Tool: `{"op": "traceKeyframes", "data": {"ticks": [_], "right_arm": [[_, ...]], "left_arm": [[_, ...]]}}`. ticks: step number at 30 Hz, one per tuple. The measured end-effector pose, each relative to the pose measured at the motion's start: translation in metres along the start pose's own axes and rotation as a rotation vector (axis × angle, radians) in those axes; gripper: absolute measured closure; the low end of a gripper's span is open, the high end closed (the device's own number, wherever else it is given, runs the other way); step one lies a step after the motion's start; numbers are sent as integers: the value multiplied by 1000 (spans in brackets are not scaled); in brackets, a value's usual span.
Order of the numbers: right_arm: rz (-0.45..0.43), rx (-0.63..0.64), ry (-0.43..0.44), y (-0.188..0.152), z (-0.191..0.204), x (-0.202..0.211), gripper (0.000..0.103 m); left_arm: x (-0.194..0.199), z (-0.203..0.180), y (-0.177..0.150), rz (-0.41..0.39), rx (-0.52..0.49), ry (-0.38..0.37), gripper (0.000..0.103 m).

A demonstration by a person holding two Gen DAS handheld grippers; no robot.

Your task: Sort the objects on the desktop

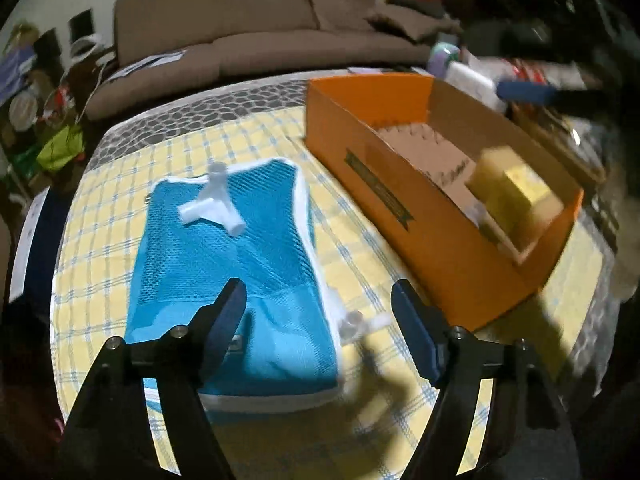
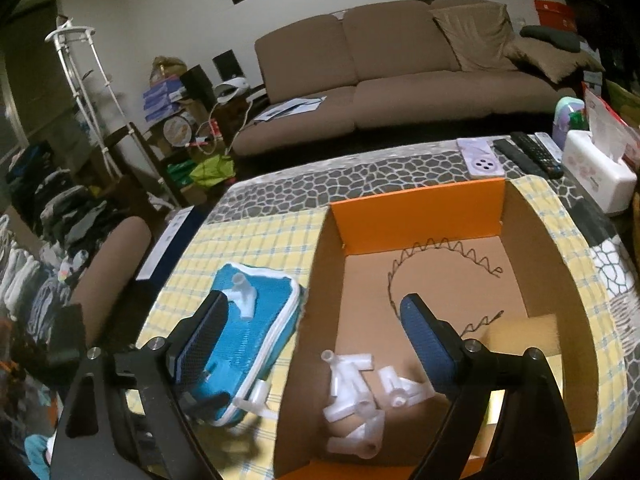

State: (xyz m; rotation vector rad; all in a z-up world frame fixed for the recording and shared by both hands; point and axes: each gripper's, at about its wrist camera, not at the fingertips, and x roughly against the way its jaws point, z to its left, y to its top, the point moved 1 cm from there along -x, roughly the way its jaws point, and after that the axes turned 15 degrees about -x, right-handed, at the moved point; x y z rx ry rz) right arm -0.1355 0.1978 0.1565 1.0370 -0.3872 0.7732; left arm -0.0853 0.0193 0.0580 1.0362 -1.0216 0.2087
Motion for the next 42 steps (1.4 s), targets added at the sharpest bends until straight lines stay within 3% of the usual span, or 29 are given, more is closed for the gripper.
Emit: {"op": "traceKeyframes", "data": {"ticks": [3, 11, 22, 32, 42], "right_arm": [[10, 11, -4, -2, 2, -4, 15], [25, 7, -6, -4, 1, -7, 15], [29, 5, -5, -3, 0, -6, 15], [32, 16, 9, -7, 8, -3, 16], [67, 53, 51, -12, 38, -19, 18]], "left_arm": [[-6, -12, -2, -4, -49, -18, 49], [-17, -22, -1, -5, -68, -72, 93], [-32, -22, -8, 45, -56, -69, 92], [5, 4, 7, -79, 73, -97, 93], [51, 74, 8, -167, 212, -33, 93]]}}
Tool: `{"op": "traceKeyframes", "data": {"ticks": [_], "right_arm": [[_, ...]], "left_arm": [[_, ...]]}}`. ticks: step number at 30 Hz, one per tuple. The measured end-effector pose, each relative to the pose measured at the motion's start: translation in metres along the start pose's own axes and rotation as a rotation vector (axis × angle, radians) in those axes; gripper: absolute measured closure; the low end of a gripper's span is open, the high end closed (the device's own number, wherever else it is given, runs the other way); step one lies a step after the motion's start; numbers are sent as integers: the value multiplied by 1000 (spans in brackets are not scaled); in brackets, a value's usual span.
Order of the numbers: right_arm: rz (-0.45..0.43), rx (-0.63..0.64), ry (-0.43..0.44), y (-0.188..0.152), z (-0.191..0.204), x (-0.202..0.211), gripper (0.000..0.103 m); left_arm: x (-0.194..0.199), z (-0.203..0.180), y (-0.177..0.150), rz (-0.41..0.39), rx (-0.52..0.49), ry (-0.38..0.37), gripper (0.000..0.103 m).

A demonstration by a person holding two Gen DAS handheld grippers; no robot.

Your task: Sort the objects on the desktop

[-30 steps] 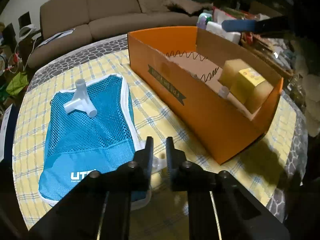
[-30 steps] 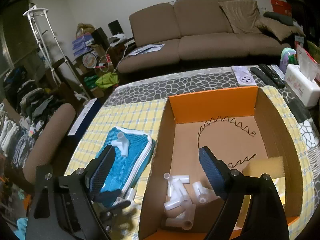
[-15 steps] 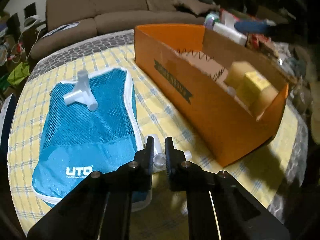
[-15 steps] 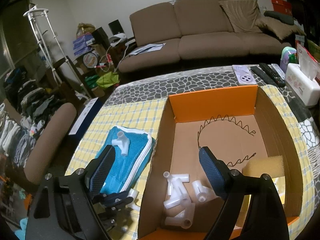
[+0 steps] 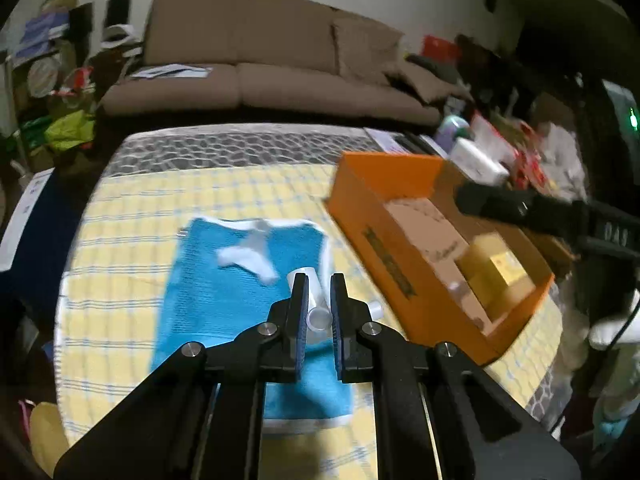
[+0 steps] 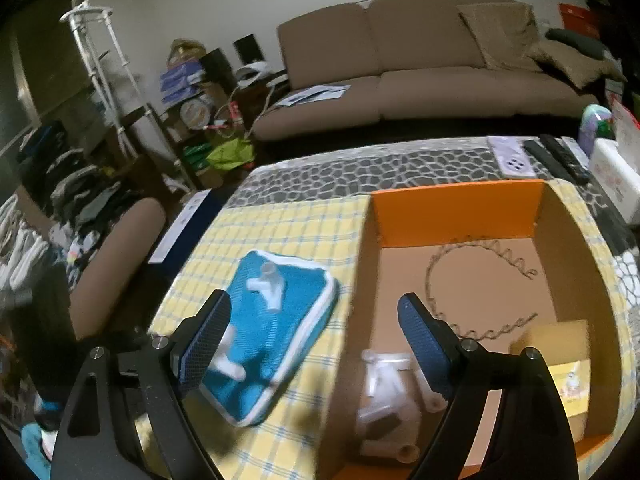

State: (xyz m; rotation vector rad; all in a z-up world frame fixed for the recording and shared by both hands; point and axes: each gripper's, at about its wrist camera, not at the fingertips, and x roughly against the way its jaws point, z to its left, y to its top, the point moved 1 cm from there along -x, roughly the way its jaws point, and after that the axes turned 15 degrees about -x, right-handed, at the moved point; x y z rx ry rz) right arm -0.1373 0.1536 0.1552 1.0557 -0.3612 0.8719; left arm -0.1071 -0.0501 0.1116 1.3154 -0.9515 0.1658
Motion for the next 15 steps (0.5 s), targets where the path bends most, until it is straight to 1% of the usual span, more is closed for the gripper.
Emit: {"op": "traceKeyframes", "data": {"ticks": [5, 9, 11, 13, 15], "right_arm": [[20, 12, -7, 1, 10, -16, 19], [38, 19, -14, 1, 23, -34, 20], [51, 5, -2, -1, 31, -44, 20], [75, -30, 35, -6, 40, -61, 24], [85, -45, 35, -11, 48, -76, 25]], "left_arm": [[9, 34, -6, 9, 59, 28, 93], [13, 51, -8, 6, 103, 36, 93], [16, 57, -9, 4, 115, 38, 93], [18, 64, -9, 2, 135, 38, 93], [20, 74, -11, 14, 174, 37, 93]]}}
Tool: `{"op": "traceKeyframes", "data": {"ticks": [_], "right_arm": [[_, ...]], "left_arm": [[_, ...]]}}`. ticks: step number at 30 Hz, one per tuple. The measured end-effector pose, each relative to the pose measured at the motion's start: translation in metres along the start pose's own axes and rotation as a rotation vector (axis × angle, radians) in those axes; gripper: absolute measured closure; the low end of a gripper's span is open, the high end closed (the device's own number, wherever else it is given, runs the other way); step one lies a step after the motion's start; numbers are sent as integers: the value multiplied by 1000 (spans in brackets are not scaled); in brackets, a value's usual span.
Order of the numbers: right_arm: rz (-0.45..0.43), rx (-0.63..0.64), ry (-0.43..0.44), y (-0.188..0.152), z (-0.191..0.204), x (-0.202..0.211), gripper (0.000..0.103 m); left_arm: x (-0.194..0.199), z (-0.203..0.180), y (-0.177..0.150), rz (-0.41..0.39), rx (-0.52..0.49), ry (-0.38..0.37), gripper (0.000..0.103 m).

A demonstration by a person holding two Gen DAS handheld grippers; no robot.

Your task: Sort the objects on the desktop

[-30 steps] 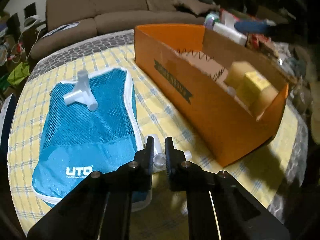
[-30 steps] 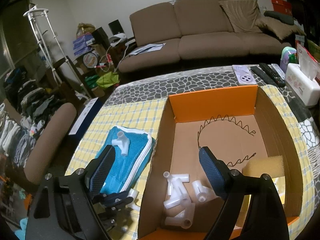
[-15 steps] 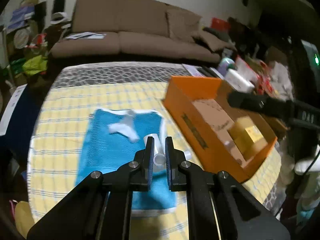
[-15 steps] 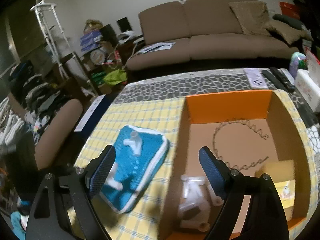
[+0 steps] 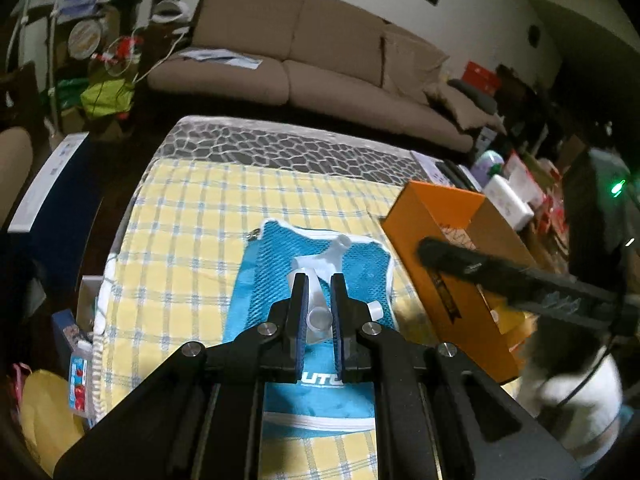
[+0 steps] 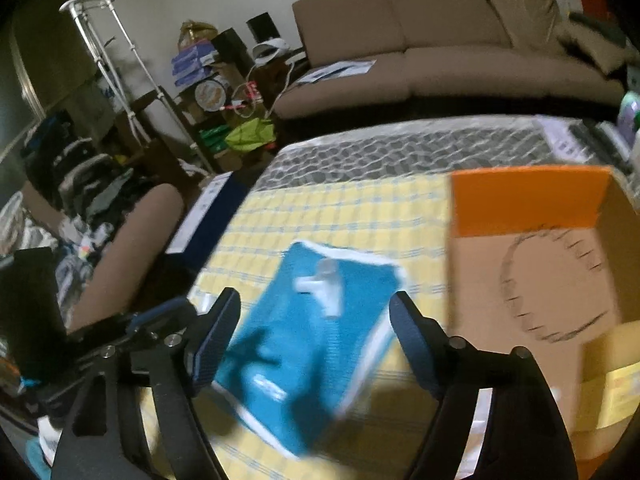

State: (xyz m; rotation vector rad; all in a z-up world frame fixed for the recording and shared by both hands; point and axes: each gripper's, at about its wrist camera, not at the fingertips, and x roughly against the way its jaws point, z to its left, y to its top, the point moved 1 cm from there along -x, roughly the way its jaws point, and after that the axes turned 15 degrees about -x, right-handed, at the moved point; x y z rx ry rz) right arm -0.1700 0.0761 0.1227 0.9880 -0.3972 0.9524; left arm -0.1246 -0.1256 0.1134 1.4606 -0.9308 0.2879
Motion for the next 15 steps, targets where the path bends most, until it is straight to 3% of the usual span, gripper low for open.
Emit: {"op": "traceKeyframes", "data": {"ticks": [4, 9, 15], "right_arm": [[-6, -3, -76, -5, 7, -37, 34], [-39, 27, -179, -8, 4, -73, 38], [-46, 13, -214, -4, 2, -102, 38]], "left_arm": [[2, 16, -1, 9, 61, -9, 93], [4, 28, -1, 5, 88, -22, 93], [0, 33, -1, 14, 104, -35, 93]]}}
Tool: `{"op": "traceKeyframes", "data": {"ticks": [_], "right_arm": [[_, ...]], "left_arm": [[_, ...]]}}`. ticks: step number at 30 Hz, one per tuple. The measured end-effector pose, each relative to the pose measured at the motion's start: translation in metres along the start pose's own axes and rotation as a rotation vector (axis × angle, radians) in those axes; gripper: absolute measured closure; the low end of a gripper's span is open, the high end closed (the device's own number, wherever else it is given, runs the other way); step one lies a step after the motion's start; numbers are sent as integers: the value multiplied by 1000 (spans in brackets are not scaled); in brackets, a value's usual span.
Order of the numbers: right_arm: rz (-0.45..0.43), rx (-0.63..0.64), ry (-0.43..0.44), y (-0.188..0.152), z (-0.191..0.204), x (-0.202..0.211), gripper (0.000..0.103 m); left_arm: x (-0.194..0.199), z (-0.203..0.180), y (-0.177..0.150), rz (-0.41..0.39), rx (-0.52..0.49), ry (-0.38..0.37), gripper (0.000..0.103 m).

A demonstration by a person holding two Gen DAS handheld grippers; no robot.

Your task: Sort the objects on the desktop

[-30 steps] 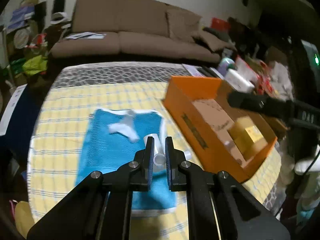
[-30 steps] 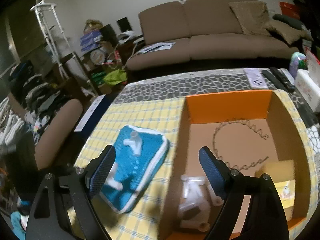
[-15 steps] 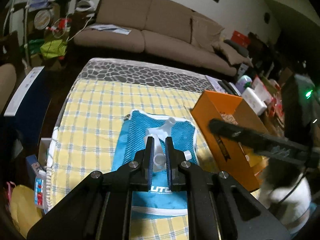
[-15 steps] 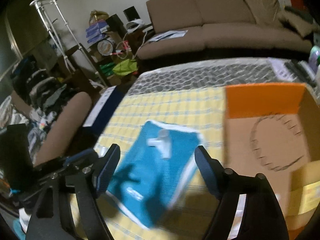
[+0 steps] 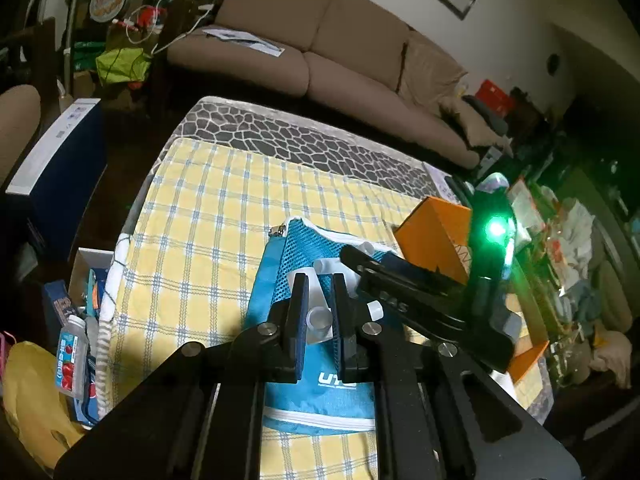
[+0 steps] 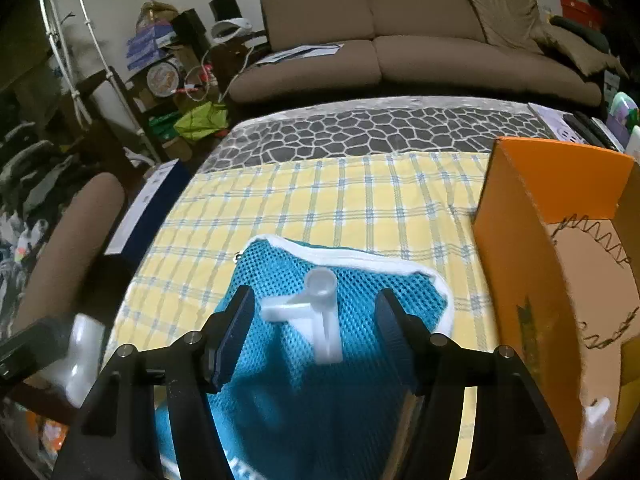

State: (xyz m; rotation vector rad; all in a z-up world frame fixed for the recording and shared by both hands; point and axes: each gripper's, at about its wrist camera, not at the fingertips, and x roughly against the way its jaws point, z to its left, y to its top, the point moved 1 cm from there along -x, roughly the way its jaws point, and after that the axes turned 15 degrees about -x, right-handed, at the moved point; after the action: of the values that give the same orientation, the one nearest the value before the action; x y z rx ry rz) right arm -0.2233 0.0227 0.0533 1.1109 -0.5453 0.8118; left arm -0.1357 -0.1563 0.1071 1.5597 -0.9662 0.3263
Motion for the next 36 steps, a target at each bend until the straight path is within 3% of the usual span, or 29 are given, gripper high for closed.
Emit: {"op": "traceKeyframes", "data": {"ticks": [2, 4, 7, 15, 17, 25, 30, 36], "right_arm": [[1, 7, -9, 0, 1, -8, 39], [10, 7, -10, 1, 1, -13, 48], [59, -16, 7, 3, -4, -22, 73], [41, 6, 30, 7, -6, -6, 80], [39, 11, 48, 8, -4, 3, 87], [-9, 25, 101, 16, -9, 71, 86], [-48, -3, 119, 19, -36, 119, 86], [-71, -75, 82, 18, -94, 152, 86]], "left_arm": [[-1, 0, 0, 4, -1, -1, 93], [-1, 0, 0, 5, 0, -1, 93], [-1, 1, 0, 5, 2, -3, 93], [-4, -7, 2, 8, -13, -16, 93], [-4, -13, 4, 2, -16, -27, 93], [-1, -54, 15, -30, -50, -84, 93], [-8, -92, 19, -23, -98, -120, 93], [-29, -149, 16, 13, -180, -163, 93]]}}
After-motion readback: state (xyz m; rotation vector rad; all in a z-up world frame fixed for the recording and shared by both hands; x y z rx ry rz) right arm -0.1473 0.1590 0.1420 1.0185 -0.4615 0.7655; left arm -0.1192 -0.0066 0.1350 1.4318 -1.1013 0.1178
